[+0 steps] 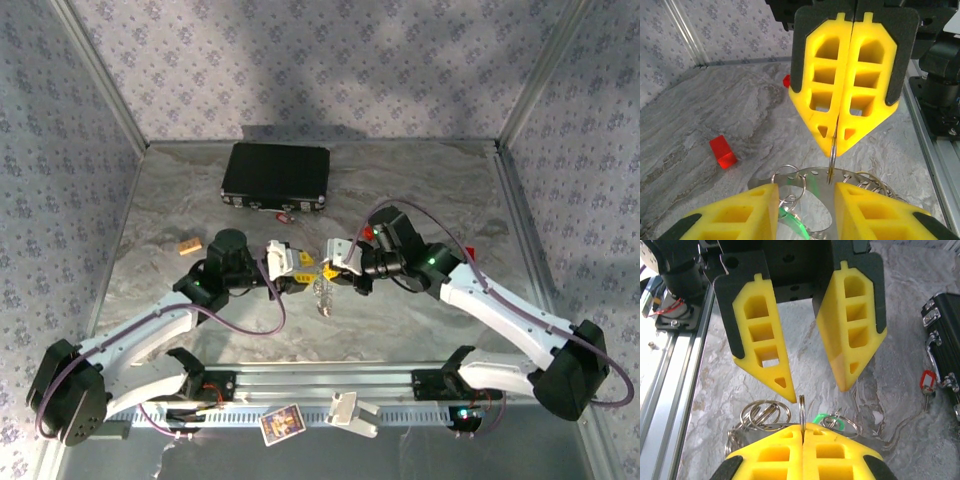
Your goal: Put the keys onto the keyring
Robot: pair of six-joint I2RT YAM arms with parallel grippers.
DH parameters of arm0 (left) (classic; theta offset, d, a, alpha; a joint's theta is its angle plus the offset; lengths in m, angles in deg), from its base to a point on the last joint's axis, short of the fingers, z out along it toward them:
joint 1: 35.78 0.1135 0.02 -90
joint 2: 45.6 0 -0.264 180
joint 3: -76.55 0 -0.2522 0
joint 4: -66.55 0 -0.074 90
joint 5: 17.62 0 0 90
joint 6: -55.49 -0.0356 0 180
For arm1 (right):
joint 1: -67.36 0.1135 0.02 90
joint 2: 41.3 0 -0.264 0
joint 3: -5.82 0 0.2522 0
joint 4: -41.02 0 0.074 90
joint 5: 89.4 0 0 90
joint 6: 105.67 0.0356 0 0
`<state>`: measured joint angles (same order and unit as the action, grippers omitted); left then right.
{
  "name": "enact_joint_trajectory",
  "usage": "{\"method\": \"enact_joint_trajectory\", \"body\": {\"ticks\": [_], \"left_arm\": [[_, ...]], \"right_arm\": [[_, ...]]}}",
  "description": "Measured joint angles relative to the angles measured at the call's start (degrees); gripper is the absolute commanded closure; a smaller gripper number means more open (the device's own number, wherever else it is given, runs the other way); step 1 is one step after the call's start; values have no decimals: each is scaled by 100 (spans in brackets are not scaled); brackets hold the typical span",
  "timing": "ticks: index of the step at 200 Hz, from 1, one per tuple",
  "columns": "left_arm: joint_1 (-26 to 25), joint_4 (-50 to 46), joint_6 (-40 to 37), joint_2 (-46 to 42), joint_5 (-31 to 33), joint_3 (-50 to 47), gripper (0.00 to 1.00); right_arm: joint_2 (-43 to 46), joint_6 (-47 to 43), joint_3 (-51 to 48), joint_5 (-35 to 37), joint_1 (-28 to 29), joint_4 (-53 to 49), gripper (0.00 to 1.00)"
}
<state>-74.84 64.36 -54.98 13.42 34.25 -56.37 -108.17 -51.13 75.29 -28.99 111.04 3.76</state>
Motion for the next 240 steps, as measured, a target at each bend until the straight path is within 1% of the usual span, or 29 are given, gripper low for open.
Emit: {"method": "enact_joint_trajectory", "body": {"ticks": [28, 63, 88, 102, 113, 124, 129, 136, 160, 177, 204, 240], "left_arm": [[-70, -140, -74, 94, -90, 79, 71], [-70, -269, -122, 229, -170, 94, 83], [-70, -431, -199, 293, -227, 181, 91], [-70, -487, -238, 302, -282, 203, 99], [-70, -507, -267, 302, -308, 208, 100], [-70, -492, -251, 302, -348, 208, 100], [-70, -476, -238, 302, -356, 205, 100], [-70, -431, -190, 302, -380, 197, 100], [-70, 214, 177, 304, -461, -31, 100], [-70, 772, 520, 367, -527, -269, 100], [-70, 1486, 964, 509, -584, -549, 100], [-70, 1954, 1241, 529, -605, -616, 100]], "right_arm": [[-216, -149, 256, 236, 153, -376, 100], [-463, -236, 597, 498, 306, -798, 100], [-516, -275, 693, 581, 339, -872, 100], [-516, -275, 702, 586, 339, -894, 100], [-511, -264, 699, 564, 326, -909, 85], [-450, -190, 601, 439, 245, -796, 66], [-391, -94, 522, 367, 199, -702, 62], [-258, -7, 348, 219, 85, -511, 60], [348, 461, -487, -326, -411, 393, 60], [586, 831, -981, -660, -649, 990, 61], [608, 1259, -1403, -975, -695, 1707, 64], [581, 1565, -1486, -1255, -695, 2269, 69]]}}
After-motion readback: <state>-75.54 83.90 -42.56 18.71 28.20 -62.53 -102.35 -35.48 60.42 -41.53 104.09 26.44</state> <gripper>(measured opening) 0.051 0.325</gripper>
